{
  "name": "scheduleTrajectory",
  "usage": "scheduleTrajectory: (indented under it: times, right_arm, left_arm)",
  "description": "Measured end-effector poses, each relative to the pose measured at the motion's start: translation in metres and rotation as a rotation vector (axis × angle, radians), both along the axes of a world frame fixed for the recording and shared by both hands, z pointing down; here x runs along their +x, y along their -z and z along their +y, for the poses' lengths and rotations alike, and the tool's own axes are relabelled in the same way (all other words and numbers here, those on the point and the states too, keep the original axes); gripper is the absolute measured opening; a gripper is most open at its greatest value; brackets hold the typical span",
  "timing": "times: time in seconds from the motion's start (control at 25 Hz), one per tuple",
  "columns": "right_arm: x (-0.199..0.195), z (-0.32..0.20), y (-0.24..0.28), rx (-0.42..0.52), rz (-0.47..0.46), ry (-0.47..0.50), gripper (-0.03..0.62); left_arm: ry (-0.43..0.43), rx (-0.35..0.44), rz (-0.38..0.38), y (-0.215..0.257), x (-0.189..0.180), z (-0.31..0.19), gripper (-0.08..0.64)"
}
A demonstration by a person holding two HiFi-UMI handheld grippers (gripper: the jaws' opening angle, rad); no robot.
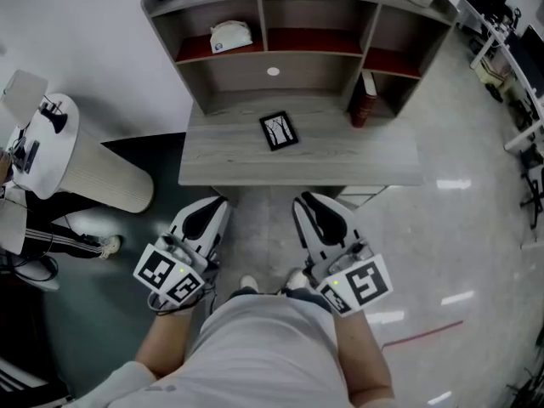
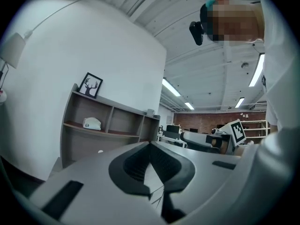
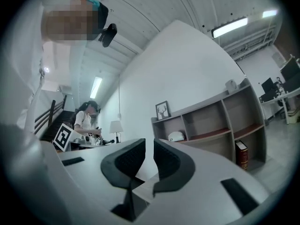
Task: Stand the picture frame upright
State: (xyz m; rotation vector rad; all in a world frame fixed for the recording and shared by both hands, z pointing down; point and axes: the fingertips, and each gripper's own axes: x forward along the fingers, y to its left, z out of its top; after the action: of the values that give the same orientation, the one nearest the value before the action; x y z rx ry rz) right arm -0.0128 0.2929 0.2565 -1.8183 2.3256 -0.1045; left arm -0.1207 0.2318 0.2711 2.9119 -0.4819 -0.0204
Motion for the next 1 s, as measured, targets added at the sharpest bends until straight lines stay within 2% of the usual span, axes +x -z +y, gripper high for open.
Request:
scheduleTrajectory:
  times: [0.28, 0.52, 1.0]
  right_arm:
    - [0.039, 0.017, -0.007, -0.011, -0.011, -0.002, 0.048]
    - [0.06, 0.026, -0.015, -0.032, -0.014, -0.013, 0.048]
    - [0.066, -0.018, -0.038, -0.093, 0.015, 0.012, 0.048]
  left_arm:
    - [0.043, -0.013, -0.017, -0.005, 0.029, 0.015, 0.015]
    - [0.047, -0.021, -0.03, -0.014, 0.045, 0.021, 0.015]
    - [0.063, -0.058, -0.015, -0.032, 0.057, -0.026, 0.015]
